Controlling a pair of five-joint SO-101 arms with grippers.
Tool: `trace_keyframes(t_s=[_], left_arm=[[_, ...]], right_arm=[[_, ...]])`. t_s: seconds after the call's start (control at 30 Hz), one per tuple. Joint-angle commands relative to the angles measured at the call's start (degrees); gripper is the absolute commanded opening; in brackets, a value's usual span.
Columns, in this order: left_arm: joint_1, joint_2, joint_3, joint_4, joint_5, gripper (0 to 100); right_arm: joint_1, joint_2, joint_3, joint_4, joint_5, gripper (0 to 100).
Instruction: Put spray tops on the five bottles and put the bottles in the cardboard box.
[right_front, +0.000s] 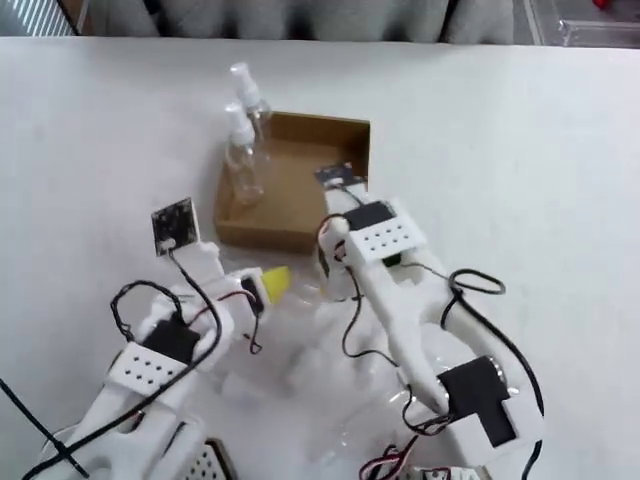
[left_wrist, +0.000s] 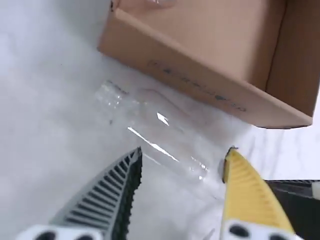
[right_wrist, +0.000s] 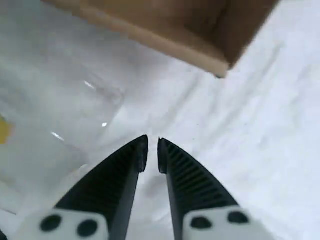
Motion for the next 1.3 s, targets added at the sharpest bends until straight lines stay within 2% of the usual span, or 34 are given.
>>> trace_keyframes(t_s=[0.0,0.2,0.4,0.63,0.97,1.17,1.27], left_arm=[[-0.4,0.5,-3.4,0.4,0.8,26],[-0.4,0.6,-3.1,0.6,2.3,39],[-0.8,0.7,-1.3,-2.4,2.3,28],[-0.8,1.5,-1.1,-2.4,2.1,33],[-0.9,17.5,-8.2,-2.4,2.4,30],[-3.1,17.9,-8.2,-2.4,2.0,38],[-3.0,18.0,-8.2,-2.3,2.0,39]], right_arm=[[3.5,-1.1,-3.7,0.7,0.9,1.6],[3.7,-0.9,-3.7,0.7,2.5,1.6],[3.7,-0.7,-3.7,0.7,2.6,1.6],[3.7,-0.6,-3.7,0.7,2.7,1.6],[3.7,-0.6,-3.6,0.7,2.8,1.6],[3.7,-0.6,-3.6,0.7,2.8,1.6],[3.7,-0.6,-3.6,0.7,2.9,1.6]])
